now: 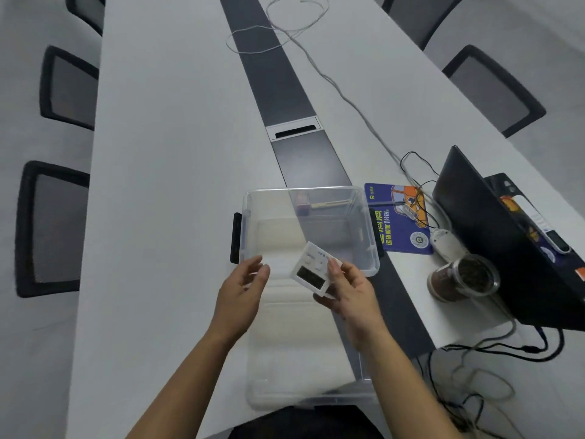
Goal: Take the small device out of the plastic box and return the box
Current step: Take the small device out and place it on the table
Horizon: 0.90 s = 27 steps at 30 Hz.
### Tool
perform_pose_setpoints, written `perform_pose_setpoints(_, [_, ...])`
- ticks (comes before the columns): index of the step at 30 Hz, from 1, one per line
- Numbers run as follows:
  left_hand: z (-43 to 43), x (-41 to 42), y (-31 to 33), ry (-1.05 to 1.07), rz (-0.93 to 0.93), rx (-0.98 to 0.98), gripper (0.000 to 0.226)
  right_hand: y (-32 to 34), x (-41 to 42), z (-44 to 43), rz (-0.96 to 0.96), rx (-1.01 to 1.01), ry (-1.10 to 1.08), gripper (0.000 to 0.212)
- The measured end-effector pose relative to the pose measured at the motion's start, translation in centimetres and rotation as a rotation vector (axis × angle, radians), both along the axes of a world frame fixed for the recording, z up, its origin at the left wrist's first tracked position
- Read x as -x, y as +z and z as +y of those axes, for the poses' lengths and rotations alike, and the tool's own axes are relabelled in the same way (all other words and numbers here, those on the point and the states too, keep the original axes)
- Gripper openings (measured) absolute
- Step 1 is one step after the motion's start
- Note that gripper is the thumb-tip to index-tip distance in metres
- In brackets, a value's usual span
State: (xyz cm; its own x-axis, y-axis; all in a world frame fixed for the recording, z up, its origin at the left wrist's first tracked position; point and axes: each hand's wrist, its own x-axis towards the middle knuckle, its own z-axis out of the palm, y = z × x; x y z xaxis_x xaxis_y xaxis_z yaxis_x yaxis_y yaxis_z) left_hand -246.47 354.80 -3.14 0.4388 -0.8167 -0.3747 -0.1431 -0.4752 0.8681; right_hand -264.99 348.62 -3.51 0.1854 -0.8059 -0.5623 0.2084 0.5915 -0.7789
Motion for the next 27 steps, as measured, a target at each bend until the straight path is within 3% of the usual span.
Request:
perform_pose_setpoints(4, [1.2, 0.8, 2.8, 0.075, 0.444, -0.183, 0.052, 0.6, -0.7, 2.6, 0.066, 0.311, 0.088, 0.023])
perform_pose_setpoints(6, [1.8, 0.8, 3.1, 0.111, 0.555, -0.216, 0.055, 0.2, -0.9, 3.2, 0.118, 0.454, 0.214, 0.026])
perform_pose_setpoints(8, [2.4, 0.7, 3.0, 0.171, 0.588, -0.166, 0.045, -0.2, -1.0, 3.5, 0.232, 0.526, 0.355, 0.027])
perform_pose_setpoints(11, [3.0, 0.3, 2.6, 0.201, 0.519, -0.095, 0.027, -0.7, -0.6, 4.1, 0.226, 0.436, 0.488, 0.028])
perform_pose_setpoints(14, [3.5, 0.1, 2.4, 0.098, 0.406, -0.044, 0.025, -0.5, -0.5, 4.2, -0.008, 0.16, 0.353, 0.039])
perform_pose_setpoints(16, [4.0, 0.0, 2.2, 0.053, 0.403, -0.02, 0.027, -0.5, -0.3, 3.9, -0.007, 0.055, 0.27, 0.034])
perform_pose_setpoints(22, [4.5, 0.7, 1.1, 0.098, 0.463, -0.024, 0.032, -0.9, 0.1, 3.7, 0.134, 0.097, 0.357, 0.026])
perform_pose_setpoints(27, [4.4, 2.3, 0.1, 0.394, 0.69, -0.112, 0.028, -2.2, -0.9, 4.0, 0.216, 0.217, 0.282, 0.023])
